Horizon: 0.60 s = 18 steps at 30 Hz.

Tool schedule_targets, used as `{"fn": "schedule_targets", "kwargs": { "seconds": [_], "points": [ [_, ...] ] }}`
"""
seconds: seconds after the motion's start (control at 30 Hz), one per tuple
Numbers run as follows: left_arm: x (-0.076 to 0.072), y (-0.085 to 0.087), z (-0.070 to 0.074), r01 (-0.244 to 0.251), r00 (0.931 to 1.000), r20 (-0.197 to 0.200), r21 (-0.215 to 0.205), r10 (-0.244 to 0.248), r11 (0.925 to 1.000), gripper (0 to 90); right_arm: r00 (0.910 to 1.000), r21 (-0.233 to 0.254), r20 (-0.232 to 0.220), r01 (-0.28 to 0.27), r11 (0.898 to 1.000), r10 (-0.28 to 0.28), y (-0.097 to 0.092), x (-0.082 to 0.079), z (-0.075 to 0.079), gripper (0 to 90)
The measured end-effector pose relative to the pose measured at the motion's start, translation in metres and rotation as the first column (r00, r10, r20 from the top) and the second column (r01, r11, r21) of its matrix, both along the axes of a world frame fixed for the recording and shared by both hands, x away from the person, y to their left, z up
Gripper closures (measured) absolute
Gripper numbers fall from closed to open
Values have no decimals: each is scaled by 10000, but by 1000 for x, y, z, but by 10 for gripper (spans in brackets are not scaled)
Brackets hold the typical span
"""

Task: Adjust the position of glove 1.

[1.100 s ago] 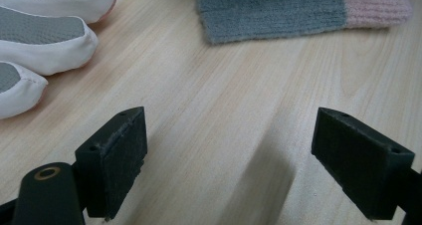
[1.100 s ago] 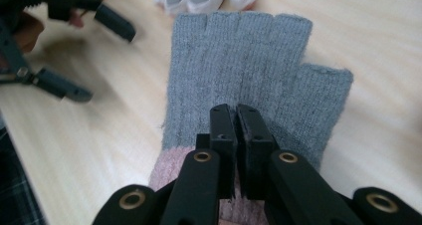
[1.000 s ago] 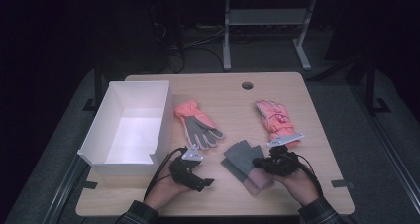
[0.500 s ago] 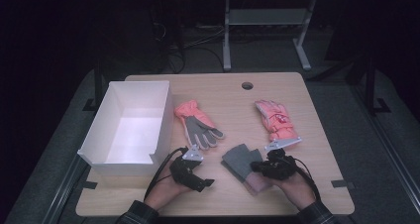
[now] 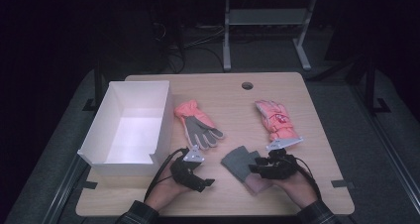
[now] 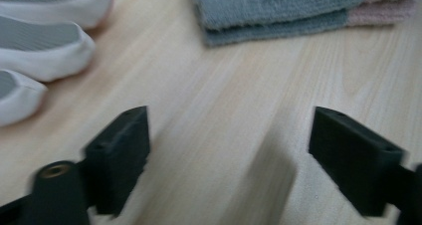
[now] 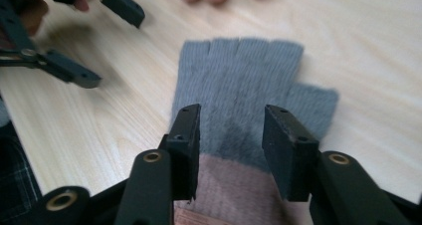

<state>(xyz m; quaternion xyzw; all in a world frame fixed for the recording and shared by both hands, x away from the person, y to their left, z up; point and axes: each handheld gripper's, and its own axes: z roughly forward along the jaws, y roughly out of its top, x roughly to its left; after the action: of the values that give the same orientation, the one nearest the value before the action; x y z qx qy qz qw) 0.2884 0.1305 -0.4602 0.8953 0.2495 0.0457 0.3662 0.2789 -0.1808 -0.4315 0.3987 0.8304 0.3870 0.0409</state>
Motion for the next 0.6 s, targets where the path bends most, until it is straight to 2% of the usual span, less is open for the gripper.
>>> {"fn": "schedule_targets", "kwargs": {
  "seconds": [0.03,0.1,0.17,0.23,0.37,0.43,0.5,0.57,0.6],
  "points": [
    [1,2,2,55,10000,-34,-11,-55,10000,286,9996,47,193,185,9998,-185,-4,0,1,537],
    [0,3,5,-72,9998,-167,-301,67,9995,391,9995,-22,267,160,9999,-159,-10,1,2,574],
    [-1,5,9,-97,9995,-306,-546,80,9985,501,9993,92,384,41,9999,-45,-18,2,4,631],
    [-1,4,13,-130,9985,-547,-797,86,9967,625,9982,184,579,-187,9997,176,-27,1,4,735],
    [-3,1,15,-174,9973,-729,-763,118,9969,867,9979,-33,650,-71,10000,73,-45,0,-1,863],
    [-4,-2,16,-87,9973,-737,-677,37,9977,896,9972,-138,738,-117,9998,126,-53,-1,-4,898],
    [-5,-6,16,-10,9970,-778,-652,-41,9979,897,9977,-202,565,-373,9991,384,-61,-3,-7,900],
    [-5,-12,16,164,9965,-814,-625,-215,9979,897,9962,-483,567,-632,9968,659,-65,-6,-12,900],
    [-5,-17,16,265,9962,-815,-598,-313,9979,897,9965,-713,562,-574,9958,615,-66,-8,-15,900]
  ]
}}
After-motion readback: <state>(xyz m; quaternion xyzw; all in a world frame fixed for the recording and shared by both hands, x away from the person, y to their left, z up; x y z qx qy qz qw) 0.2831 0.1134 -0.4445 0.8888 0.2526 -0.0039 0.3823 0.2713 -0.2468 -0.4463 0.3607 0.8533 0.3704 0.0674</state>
